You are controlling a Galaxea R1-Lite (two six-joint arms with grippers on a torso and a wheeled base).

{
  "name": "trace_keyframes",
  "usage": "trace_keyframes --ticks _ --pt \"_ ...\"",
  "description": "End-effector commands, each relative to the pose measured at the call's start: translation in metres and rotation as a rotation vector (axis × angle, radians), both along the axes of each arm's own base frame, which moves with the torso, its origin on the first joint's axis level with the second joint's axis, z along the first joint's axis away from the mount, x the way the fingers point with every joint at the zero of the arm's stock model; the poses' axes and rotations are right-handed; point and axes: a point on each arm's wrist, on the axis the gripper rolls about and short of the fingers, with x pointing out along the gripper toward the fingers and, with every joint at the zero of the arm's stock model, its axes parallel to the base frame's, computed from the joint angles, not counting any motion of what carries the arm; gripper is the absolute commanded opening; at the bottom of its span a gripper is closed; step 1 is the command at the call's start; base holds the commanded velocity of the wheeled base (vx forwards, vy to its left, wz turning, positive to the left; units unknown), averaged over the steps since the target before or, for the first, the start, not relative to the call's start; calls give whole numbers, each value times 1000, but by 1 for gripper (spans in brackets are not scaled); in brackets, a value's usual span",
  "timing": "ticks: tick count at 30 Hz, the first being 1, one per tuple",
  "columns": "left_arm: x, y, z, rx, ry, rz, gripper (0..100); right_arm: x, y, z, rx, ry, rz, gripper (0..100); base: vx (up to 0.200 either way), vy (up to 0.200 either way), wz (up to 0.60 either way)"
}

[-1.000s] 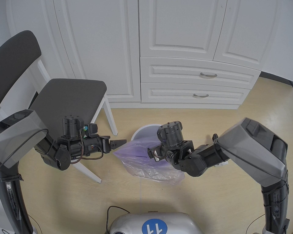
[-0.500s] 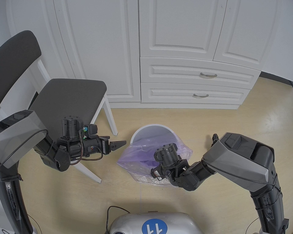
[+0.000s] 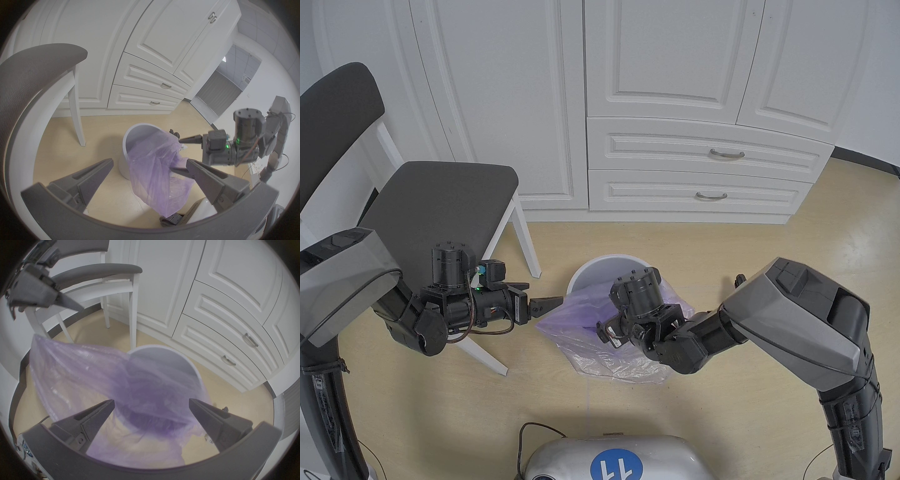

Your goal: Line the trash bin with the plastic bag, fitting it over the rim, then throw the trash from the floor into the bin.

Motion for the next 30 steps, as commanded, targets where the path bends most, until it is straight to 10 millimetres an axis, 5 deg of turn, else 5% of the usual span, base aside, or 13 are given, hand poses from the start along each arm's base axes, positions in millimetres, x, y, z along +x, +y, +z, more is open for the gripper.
trace_keyframes --ticks 1,9,13,30 --pt "-1 1 -5 20 0 -4 100 35 0 -24 -34 7 -31 100 0 0 0" --pt "2 3 -5 18 -4 2 100 97 -15 -45 -33 -42 -171 100 0 0 0" --pt "2 5 -5 17 -3 6 100 104 -25 -48 -31 -44 -192 100 0 0 0" --pt "2 6 -4 15 -13 9 100 113 -28 51 295 -493 -219 100 0 0 0"
